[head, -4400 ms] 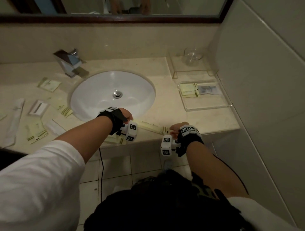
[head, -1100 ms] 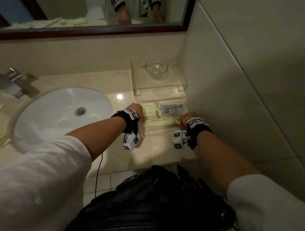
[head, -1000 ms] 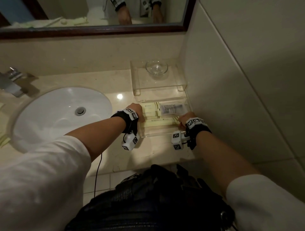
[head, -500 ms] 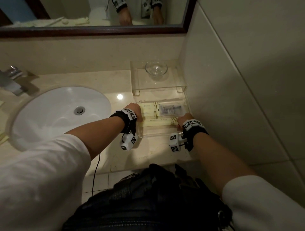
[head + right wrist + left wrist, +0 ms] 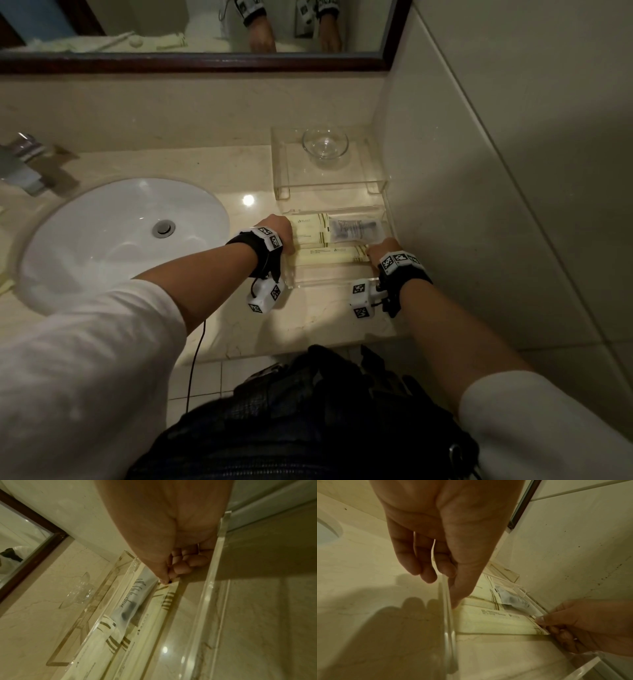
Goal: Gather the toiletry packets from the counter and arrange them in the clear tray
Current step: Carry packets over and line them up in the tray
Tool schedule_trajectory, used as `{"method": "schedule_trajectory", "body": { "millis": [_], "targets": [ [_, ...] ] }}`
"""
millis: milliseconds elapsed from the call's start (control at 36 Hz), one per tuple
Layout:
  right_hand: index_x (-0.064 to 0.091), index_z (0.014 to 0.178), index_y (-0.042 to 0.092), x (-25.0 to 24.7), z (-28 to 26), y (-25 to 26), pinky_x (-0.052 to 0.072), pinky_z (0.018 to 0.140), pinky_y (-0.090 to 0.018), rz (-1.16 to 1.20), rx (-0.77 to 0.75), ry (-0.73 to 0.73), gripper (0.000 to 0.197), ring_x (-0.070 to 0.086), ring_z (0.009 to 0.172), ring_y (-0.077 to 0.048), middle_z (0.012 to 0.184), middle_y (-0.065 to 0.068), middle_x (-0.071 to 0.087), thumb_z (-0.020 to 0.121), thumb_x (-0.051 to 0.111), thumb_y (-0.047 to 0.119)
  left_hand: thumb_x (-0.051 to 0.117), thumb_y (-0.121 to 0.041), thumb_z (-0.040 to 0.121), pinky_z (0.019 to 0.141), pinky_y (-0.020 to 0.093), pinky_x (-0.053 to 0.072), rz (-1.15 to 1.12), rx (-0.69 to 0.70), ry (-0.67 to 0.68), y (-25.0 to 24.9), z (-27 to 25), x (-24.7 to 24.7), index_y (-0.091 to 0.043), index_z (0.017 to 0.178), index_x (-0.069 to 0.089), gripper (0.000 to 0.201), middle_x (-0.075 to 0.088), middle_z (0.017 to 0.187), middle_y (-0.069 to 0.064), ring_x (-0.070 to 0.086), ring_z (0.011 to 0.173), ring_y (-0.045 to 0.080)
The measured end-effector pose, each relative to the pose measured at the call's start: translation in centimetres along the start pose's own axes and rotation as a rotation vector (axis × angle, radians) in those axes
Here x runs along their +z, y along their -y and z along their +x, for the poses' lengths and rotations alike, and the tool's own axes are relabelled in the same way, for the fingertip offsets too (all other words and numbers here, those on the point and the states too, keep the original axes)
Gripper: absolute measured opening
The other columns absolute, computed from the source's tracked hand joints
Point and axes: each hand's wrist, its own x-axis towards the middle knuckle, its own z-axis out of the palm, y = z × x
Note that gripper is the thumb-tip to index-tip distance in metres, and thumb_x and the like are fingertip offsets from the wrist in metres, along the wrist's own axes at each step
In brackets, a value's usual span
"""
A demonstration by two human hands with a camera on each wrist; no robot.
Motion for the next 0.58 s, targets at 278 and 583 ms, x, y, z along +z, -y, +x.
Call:
{"method": "schedule_trajectory", "body": {
  "millis": [278, 583],
  "targets": [
    [0.06, 0.118, 0.003, -0.1, 0.0, -0.1, 0.053, 0.09, -0.039, 0.011, -0.026, 0.007, 0.036, 0.055, 0.087, -0.022, 0.121, -0.019, 0.061, 0.089, 0.054, 0.023, 0.074, -0.022, 0.072, 0.06, 0.026, 0.048, -0.032, 0.009, 0.017, 0.2, 0.0, -0.2, -0.006, 0.093, 0.072, 0.027, 0.07, 0.093, 0.01, 0.062, 0.072, 0.022],
    [0.051, 0.071, 0.017, -0.9, -0.5, 0.1, 0.057, 0.081, -0.033, 0.105, 0.009, 0.098, 0.019, 0.062, 0.084, -0.025, 0.098, -0.009, 0.062, 0.087, 0.059, 0.021, 0.075, -0.022, 0.074, 0.066, 0.026, 0.048, 0.004, 0.034, 0.015, 0.2, 0.2, -0.2, -0.006, 0.097, 0.07, 0.029, 0.063, 0.088, 0.006, 0.058, 0.077, 0.021]
  ]
}}
